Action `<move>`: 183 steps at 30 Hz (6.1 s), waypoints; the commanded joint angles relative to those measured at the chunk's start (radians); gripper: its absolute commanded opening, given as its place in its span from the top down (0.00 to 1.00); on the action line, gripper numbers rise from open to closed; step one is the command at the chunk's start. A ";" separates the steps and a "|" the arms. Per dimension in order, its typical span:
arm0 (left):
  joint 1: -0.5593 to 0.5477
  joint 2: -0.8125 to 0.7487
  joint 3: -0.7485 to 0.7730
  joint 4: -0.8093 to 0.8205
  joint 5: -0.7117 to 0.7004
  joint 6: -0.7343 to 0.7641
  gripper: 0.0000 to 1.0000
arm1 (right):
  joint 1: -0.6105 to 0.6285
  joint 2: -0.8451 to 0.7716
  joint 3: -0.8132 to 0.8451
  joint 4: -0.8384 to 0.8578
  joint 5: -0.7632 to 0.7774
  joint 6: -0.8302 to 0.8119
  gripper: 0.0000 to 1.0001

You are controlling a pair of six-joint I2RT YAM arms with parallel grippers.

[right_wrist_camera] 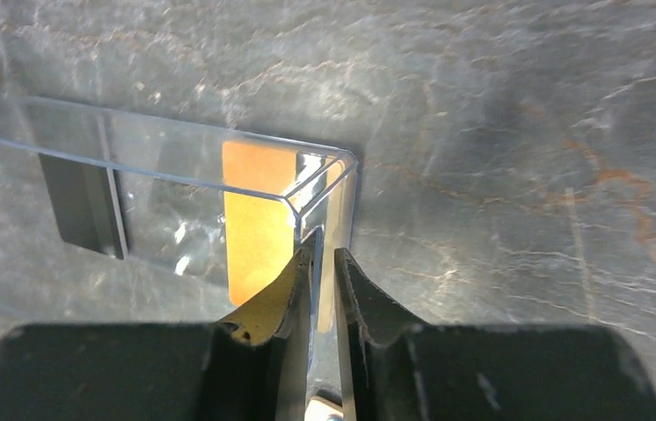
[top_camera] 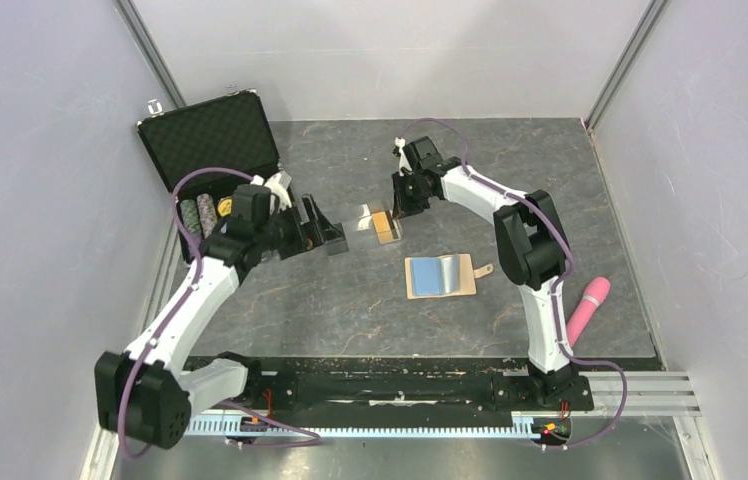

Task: Put the credit cards into the card holder
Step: Move the storage box to the center of the board, then pick up the credit card from the storage box.

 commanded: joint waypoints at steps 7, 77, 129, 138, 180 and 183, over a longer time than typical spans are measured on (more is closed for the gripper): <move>-0.001 0.265 0.133 0.038 0.084 -0.047 0.25 | 0.037 -0.120 -0.169 0.142 -0.261 0.071 0.72; -0.302 0.721 0.420 -0.196 -0.419 0.115 0.46 | 0.072 -0.256 -0.498 0.415 -0.448 0.202 0.71; -0.326 0.782 0.589 -0.272 -0.269 0.193 0.82 | 0.073 -0.238 -0.496 0.403 -0.466 0.194 0.75; -0.298 0.749 0.505 -0.164 -0.168 0.128 0.79 | 0.073 -0.241 -0.498 0.400 -0.463 0.192 0.75; -0.282 0.283 0.145 0.347 0.225 -0.131 0.98 | -0.273 -0.836 -0.878 0.579 -0.733 0.168 0.09; -0.286 0.299 0.085 0.515 0.307 -0.219 0.98 | -0.285 -0.870 -0.930 0.686 -0.823 0.256 0.13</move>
